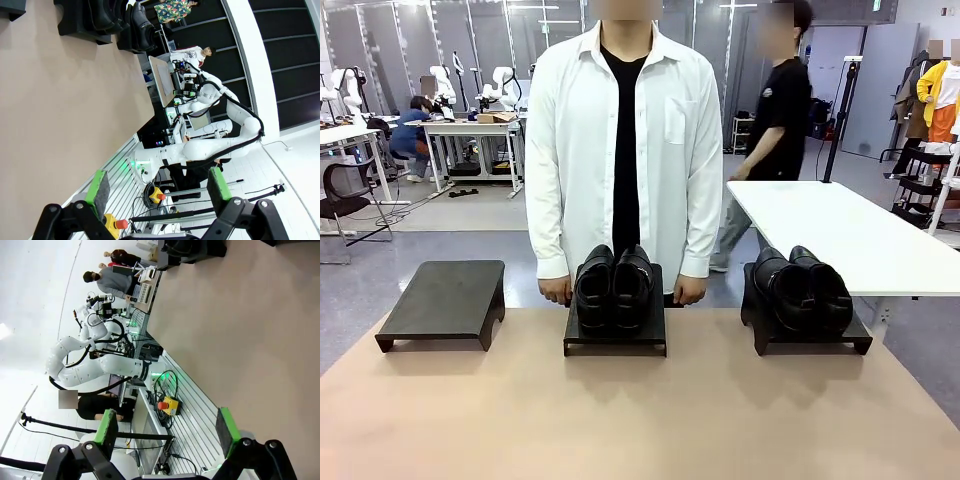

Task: Place the shoes on the stand as instructed by the person.
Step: Pick up another pair of Shoes and place it on the Shoes Stand indicated by the person.

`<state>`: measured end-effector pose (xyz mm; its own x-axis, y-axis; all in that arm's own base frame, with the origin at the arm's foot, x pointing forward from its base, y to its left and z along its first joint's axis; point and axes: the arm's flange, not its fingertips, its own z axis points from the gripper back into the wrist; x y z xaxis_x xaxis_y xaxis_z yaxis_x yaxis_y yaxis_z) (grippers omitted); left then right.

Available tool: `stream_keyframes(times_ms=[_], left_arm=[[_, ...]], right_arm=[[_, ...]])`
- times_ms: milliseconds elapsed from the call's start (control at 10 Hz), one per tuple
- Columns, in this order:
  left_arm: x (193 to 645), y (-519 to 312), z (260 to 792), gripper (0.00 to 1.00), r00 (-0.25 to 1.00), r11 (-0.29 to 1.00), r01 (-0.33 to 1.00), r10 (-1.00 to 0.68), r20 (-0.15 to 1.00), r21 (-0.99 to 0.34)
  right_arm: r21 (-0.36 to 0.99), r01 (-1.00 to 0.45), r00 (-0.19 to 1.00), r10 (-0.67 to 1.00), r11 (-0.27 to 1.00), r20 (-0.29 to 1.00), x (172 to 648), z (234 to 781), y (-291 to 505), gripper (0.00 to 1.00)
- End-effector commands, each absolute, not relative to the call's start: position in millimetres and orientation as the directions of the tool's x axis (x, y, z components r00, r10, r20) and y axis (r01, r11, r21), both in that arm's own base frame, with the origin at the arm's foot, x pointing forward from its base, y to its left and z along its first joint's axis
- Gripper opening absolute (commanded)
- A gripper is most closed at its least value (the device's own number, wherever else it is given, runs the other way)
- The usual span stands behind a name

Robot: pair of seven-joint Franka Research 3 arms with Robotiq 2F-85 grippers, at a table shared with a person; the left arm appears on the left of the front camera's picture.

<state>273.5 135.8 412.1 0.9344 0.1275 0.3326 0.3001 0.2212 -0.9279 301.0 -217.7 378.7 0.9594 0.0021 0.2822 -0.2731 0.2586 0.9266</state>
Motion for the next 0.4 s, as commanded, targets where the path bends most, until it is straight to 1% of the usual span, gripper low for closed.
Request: stream_keyframes(times_ms=[0,300], left_arm=[[272.7,136.1,413.2,1.0,0.933,0.215,0.309,0.123,0.339,-0.927],[272.7,136.1,413.2,1.0,0.933,0.215,0.309,0.123,0.339,-0.927]], right_arm=[[0.927,-0.269,0.961,0.011,0.26,0.276,296.5,380.8,-217.4,1.0],[0.927,-0.269,0.961,0.011,0.26,0.276,296.5,380.8,-217.4,1.0]])
